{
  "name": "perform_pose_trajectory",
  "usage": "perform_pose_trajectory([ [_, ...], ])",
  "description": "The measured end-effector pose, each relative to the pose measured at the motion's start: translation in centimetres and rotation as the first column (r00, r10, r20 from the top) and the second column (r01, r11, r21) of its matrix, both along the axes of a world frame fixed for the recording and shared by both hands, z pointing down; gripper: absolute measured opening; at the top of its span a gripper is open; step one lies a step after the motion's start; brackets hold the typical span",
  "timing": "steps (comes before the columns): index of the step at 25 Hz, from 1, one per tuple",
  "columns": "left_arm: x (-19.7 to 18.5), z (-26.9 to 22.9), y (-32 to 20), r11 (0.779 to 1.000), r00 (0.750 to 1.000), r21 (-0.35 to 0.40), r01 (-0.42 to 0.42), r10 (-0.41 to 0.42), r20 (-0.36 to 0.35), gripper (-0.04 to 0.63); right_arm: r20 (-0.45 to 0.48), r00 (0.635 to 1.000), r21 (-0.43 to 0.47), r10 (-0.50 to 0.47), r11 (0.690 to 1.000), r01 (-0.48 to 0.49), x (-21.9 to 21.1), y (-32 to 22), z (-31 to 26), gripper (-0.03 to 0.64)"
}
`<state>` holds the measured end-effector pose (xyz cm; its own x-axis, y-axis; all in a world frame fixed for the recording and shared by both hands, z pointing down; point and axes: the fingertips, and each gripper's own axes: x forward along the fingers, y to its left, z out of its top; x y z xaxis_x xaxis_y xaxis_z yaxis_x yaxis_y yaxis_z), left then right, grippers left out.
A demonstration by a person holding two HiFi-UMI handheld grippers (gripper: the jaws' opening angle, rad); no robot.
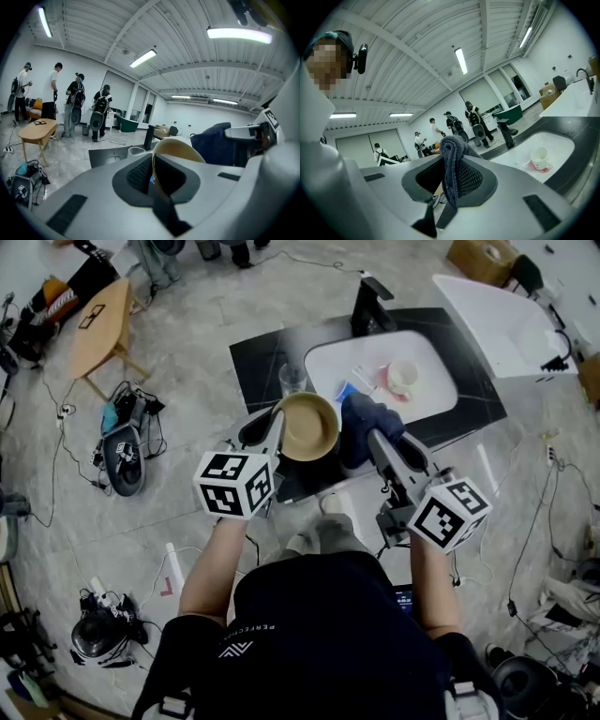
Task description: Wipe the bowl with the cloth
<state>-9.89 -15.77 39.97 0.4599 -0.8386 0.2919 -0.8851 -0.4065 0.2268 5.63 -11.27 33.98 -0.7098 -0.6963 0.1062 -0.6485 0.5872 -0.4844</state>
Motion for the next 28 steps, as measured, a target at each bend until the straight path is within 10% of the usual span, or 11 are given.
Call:
perform_pose_trajectory([
  [12, 2.8, 0.9, 1.0, 0.997, 0.995, 0.022, -0.069, 0.067, 0.080, 0.021, -0.005, 0.995, -0.068, -0.103, 0.992, 0.102, -4.9, 1.6, 2.1, 0.083],
  [28, 3.9, -1.1, 2.7, 0.977, 0.976, 0.116, -0.179, 0.162, 0.146, 0.023, -0.090, 0.996, -0.137, 0.010, 0.990, -0.023, -6.4, 0.8, 4.7, 0.083],
])
